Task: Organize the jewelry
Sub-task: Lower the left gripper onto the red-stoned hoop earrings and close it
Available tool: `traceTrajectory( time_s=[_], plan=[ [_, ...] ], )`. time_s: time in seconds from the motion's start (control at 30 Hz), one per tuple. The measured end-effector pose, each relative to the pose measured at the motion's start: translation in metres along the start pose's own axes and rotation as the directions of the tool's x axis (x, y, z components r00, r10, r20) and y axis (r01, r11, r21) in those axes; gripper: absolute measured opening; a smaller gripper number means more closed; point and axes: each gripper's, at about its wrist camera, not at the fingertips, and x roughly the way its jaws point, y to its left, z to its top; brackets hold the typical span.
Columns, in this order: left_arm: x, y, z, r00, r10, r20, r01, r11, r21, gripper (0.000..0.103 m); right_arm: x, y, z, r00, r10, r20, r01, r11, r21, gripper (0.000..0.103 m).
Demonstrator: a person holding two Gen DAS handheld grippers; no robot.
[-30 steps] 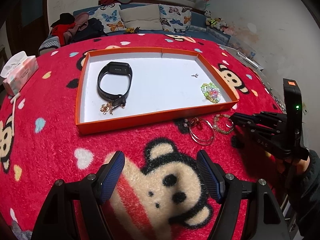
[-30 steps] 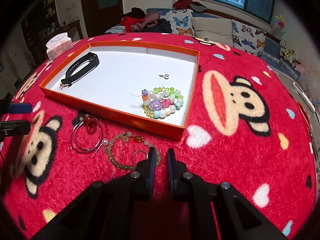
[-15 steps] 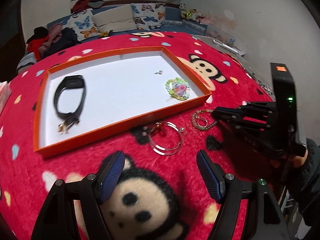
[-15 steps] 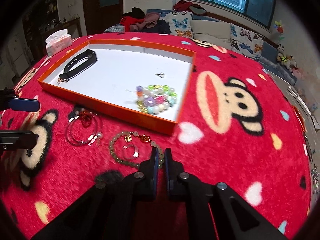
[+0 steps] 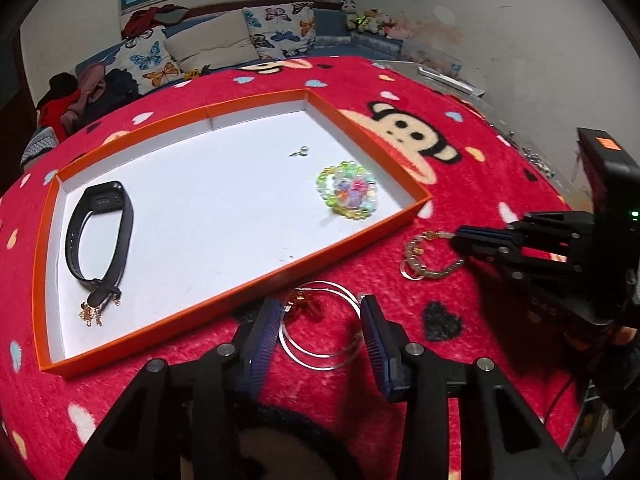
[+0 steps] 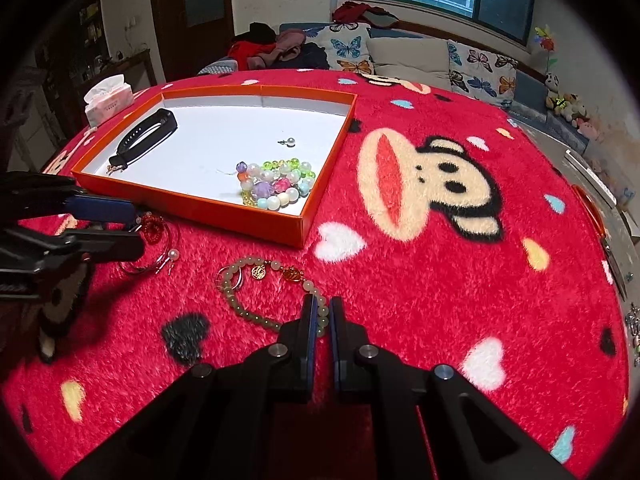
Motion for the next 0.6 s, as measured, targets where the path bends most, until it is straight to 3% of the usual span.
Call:
traceTrajectory(
  time_s=[0.27,0.6],
  plan=[
    [0.01,0.006,0.0,1.0,0.029,-0.009,-0.028,0.999,0.022,0.032,0.0,-0.002,-0.001,1.0,0.009,0.006,-0.009,1.0,0.003,0.008],
    [0.011,0.0,0.0,0.999,0.045,-0.008,-0.044,0.997,0.056,0.031,0.0,-0.003,-0.001,1.0,0.008,0.005,-0.008,1.0,0.003,0.008]
  ],
)
